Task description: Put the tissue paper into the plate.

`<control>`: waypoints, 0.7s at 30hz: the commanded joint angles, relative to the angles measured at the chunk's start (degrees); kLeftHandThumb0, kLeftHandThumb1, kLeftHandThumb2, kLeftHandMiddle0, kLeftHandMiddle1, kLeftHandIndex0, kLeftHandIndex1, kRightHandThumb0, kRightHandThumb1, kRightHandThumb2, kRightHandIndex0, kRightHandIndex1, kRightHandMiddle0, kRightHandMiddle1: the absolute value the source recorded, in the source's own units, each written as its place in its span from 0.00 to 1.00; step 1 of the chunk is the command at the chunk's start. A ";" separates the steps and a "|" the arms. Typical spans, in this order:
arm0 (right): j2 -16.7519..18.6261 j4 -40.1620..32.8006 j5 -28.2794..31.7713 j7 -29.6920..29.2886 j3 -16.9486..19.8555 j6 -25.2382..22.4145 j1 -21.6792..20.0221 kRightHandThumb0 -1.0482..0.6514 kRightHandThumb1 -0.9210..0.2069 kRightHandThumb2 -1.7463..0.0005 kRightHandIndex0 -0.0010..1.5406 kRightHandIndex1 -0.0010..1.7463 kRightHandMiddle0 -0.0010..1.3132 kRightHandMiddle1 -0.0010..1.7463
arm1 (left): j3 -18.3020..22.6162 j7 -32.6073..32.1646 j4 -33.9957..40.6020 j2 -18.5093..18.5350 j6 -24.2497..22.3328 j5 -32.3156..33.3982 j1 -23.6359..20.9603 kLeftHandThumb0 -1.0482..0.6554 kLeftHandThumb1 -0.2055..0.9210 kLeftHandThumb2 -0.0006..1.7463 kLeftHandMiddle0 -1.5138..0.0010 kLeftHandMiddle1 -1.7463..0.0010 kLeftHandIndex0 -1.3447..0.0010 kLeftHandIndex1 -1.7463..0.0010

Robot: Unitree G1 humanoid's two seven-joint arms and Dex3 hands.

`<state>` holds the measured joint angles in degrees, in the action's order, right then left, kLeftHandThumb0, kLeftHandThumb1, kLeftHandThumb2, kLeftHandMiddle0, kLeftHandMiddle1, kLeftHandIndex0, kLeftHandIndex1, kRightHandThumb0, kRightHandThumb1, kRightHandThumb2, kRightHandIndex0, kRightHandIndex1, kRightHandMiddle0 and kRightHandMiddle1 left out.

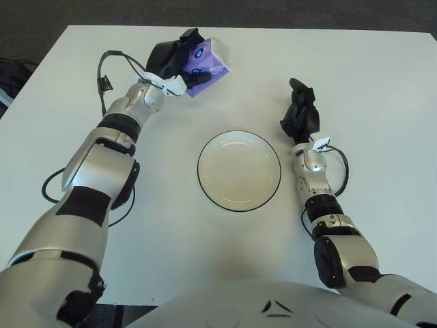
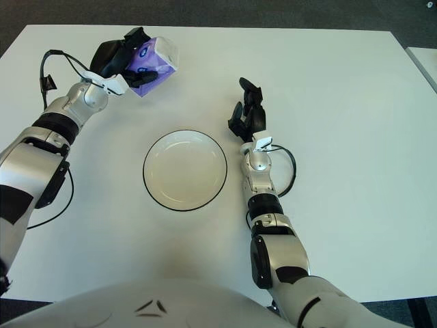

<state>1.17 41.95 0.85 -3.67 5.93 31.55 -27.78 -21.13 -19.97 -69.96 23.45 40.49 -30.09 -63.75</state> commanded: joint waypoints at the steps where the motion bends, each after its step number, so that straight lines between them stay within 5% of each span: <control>1: 1.11 5.06 -0.17 0.15 -0.51 -4.65 8.42 0.25 0.00 0.48 0.21 0.01 0.00 0.39 | 1.20 1.32 1.71 1.72 1.89 0.54 -0.65 0.38 0.85 0.43 0.17 0.00 0.27 0.00; 21: 1.17 6.03 -0.35 -0.10 -0.52 -4.66 7.95 0.24 0.00 0.48 0.21 0.01 0.00 0.38 | 0.95 6.23 18.81 4.79 14.28 -1.48 4.41 0.37 0.83 0.44 0.16 0.00 0.22 0.00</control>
<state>1.15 42.05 0.79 -3.56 5.86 31.54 -27.78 -19.93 -14.27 -54.77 27.46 51.60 -30.09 -61.80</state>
